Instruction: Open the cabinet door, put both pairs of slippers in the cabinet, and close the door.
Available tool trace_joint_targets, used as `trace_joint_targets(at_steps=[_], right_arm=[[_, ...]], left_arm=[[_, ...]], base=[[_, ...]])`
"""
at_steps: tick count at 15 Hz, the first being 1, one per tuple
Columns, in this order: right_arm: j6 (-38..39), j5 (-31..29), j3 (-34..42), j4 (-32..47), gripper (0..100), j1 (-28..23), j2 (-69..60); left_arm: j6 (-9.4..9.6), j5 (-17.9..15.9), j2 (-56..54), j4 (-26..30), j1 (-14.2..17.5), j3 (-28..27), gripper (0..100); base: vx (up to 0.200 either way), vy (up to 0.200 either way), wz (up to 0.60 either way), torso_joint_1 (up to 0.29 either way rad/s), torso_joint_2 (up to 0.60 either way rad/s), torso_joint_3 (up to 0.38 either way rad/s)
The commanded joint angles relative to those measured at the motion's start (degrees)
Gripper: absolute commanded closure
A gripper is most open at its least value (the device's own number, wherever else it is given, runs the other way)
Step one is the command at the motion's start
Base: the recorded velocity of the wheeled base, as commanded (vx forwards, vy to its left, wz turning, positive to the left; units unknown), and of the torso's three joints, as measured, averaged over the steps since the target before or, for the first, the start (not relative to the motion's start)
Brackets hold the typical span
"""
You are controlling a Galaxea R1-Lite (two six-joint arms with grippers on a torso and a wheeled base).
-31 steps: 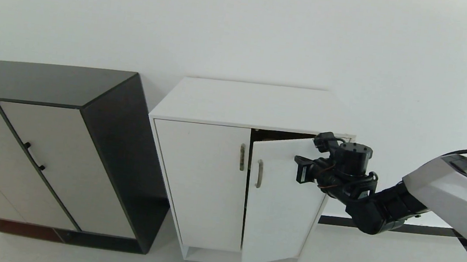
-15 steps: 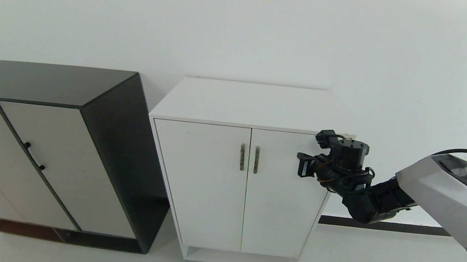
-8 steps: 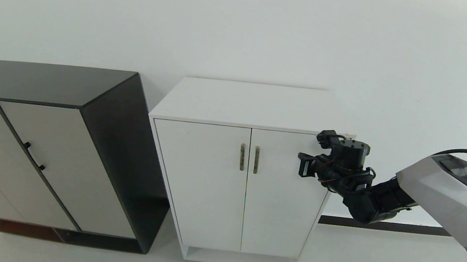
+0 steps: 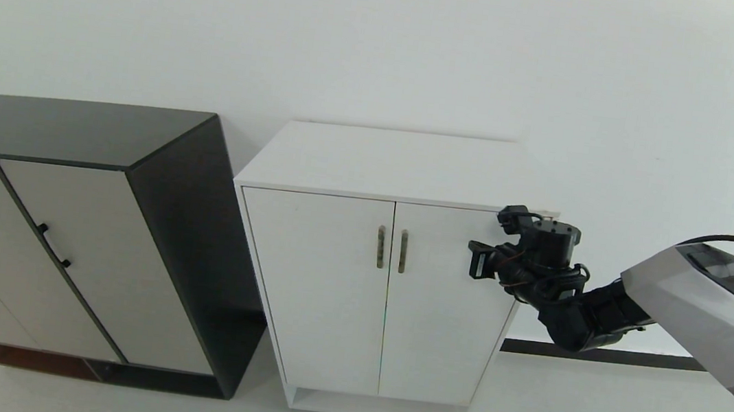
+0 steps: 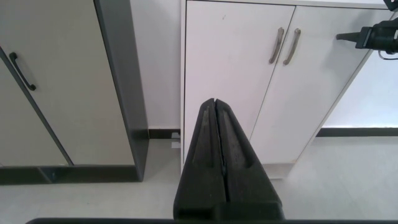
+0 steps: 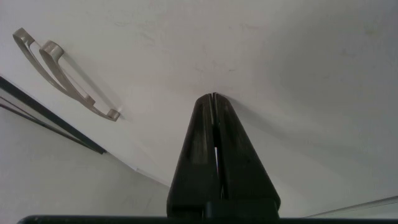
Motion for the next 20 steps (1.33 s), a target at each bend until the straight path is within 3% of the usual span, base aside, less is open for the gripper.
trace_joint_targets(at_steps=[1,20], right_arm=[[0.02,0.01,-0.14,-0.01,100,0.02,-0.01],[-0.07,0.01,-1.81,-0.01,100,-0.69,1.40]], left_arm=[[-0.04,-0.02,-0.01,-0.01,0.00,0.00,100],[-0.04,-0.02,-0.01,-0.01,0.00,0.00,100]], base=[[0.000,0.000,0.00,0.000,0.00,0.000],[0.000,0.000,0.00,0.000,0.00,0.000]])
